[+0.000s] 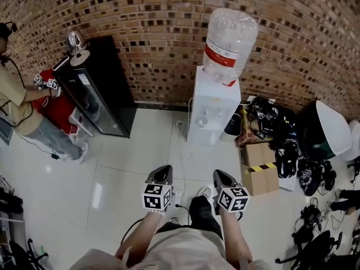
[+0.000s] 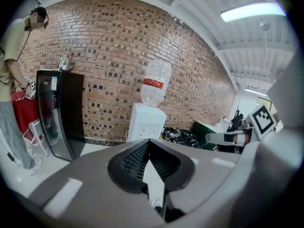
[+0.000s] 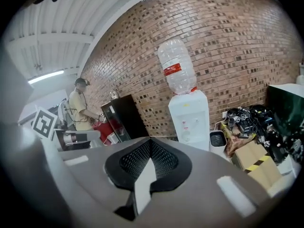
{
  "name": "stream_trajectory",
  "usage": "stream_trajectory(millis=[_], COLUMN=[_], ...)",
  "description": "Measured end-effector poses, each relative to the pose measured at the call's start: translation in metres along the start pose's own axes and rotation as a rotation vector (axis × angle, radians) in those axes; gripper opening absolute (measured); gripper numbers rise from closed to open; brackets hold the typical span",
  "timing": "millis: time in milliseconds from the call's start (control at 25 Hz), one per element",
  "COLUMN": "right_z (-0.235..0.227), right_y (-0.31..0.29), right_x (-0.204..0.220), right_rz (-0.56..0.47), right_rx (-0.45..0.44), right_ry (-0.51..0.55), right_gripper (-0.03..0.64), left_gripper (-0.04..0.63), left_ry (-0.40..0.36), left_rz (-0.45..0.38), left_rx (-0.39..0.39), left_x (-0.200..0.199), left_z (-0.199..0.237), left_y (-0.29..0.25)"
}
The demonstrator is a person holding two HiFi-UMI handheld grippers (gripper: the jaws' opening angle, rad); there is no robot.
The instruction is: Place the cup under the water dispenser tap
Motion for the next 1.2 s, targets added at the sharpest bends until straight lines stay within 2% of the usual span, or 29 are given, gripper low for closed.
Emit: stream_trajectory(millis=[160, 320, 520, 720, 1200], right_z=[0.016, 0.011, 0.004, -0.006, -0.012], right_y=[0.037, 0.057, 0.078, 0.097, 0.112], right_x=[0.015, 0.023, 0.014, 0.023, 0.025], right_rz=[0.006, -0.01, -0.043, -0.039, -0.042], right_rx=[0.012, -0.005, -0.027, -0.039, -0.044], right_ry=[0.025, -0.012, -0.004, -0.021, 0.011], right_gripper=[0.0, 0.0, 0.0, 0.0, 0.0], left_gripper=[0.011, 0.011, 0.011, 0.012, 0.012], left_ry=[-0.014, -0.045, -0.067, -0.056, -0.05], left_rz=[-0.016, -0.034, -0.037, -0.028, -0.018], left_rx=[0.038, 0.07, 0.066, 0.071, 0.058], left_x=[-0.002, 0.002, 0.007, 0.018, 0.027], left_z=[-0.026, -0.054, -0.081, -0.108, -0.122], left_y=[0.018, 0.03, 0.039, 0.041, 0.043])
Point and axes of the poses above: the fingertips, and each gripper's own axes: y backward along the fingers, z to its left, x out of its underside, the point moved 9 cm from there along y, backward along the fingers
